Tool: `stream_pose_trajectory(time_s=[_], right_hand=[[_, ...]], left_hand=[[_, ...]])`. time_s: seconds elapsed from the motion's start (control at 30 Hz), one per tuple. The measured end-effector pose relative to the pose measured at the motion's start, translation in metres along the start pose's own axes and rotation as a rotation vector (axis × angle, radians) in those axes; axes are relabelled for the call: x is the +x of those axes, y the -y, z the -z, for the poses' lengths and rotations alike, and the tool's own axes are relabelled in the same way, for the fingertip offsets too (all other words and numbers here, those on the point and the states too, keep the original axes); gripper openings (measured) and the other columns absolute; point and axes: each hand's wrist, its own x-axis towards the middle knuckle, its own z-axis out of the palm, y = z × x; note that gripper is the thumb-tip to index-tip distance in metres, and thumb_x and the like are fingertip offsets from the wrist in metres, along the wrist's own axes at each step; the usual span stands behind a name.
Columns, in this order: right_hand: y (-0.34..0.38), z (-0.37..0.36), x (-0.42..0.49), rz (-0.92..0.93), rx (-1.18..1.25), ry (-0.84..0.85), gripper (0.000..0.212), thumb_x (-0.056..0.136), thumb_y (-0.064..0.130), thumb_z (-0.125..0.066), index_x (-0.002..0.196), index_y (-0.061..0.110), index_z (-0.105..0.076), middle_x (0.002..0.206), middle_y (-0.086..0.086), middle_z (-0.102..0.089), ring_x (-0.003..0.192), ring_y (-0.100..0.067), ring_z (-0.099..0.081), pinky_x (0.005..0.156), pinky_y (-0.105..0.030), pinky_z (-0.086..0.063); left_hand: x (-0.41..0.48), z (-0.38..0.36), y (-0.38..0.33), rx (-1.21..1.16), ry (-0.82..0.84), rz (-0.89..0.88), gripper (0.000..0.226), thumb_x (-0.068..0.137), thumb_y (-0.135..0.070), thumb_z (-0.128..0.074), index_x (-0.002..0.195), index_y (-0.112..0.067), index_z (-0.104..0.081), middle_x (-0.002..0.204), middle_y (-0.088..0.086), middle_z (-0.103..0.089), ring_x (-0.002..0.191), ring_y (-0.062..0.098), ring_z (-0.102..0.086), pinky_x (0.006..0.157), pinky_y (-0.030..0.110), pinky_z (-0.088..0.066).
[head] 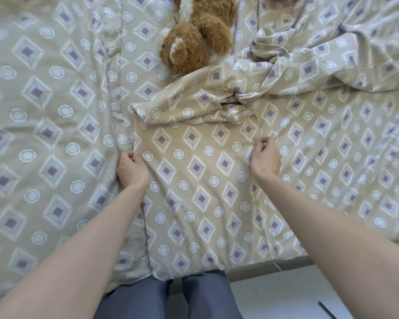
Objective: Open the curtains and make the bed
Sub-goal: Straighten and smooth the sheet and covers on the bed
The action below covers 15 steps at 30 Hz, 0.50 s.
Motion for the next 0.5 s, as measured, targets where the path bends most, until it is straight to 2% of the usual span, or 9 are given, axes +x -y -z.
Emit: stream_pose_trajectory(time_s=[0.1, 0.2, 0.3, 0.43, 0.5], right_hand=[[-0.004, 0.007, -0.014, -0.035, -0.03, 0.017, 0.023, 0.097, 0.032, -0.037, 0.11, 0.017, -0.049, 0.104, -0.003, -0.063, 0.096, -0.029, -0.058, 0.077, -0.035, -0.041], [-0.019, 0.007, -0.032, -0.117, -0.048, 0.025, 0.023, 0.097, 0.028, -0.034, 0.111, 0.015, -0.047, 0.11, -0.006, -0.062, 0.101, -0.032, -0.057, 0.078, -0.037, -0.04], [-0.039, 0.006, -0.054, -0.168, -0.094, 0.049, 0.025, 0.099, 0.024, -0.031, 0.114, 0.012, -0.047, 0.114, -0.012, -0.059, 0.101, -0.035, -0.057, 0.077, -0.037, -0.038], [-0.06, 0.004, -0.07, -0.201, -0.161, 0.059, 0.023, 0.101, 0.019, -0.031, 0.112, 0.009, -0.048, 0.113, -0.012, -0.06, 0.104, -0.033, -0.056, 0.077, -0.037, -0.038], [-0.066, 0.007, -0.066, -0.229, -0.167, 0.056, 0.02, 0.101, 0.02, -0.034, 0.11, 0.011, -0.05, 0.11, -0.012, -0.062, 0.103, -0.033, -0.057, 0.078, -0.037, -0.04]], left_hand=[[-0.014, 0.012, 0.004, -0.002, 0.093, -0.022, 0.033, 0.098, -0.029, -0.044, 0.115, -0.003, -0.054, 0.112, 0.011, -0.062, 0.108, 0.028, -0.055, 0.09, 0.032, -0.038], [-0.036, 0.02, 0.02, 0.056, 0.166, -0.021, 0.03, 0.098, -0.025, -0.046, 0.115, -0.001, -0.052, 0.102, 0.01, -0.058, 0.105, 0.029, -0.055, 0.082, 0.031, -0.036], [-0.055, 0.021, 0.041, 0.077, 0.172, 0.017, 0.03, 0.097, -0.023, -0.047, 0.113, 0.001, -0.053, 0.108, 0.016, -0.062, 0.106, 0.031, -0.056, 0.087, 0.034, -0.039], [-0.069, 0.023, 0.056, 0.122, 0.156, 0.026, 0.021, 0.098, -0.02, -0.046, 0.103, -0.002, -0.053, 0.108, 0.018, -0.063, 0.104, 0.032, -0.056, 0.084, 0.034, -0.038], [-0.069, 0.025, 0.058, 0.15, 0.123, 0.026, 0.02, 0.098, -0.016, -0.046, 0.105, 0.001, -0.056, 0.108, 0.017, -0.064, 0.104, 0.031, -0.056, 0.086, 0.034, -0.037]])
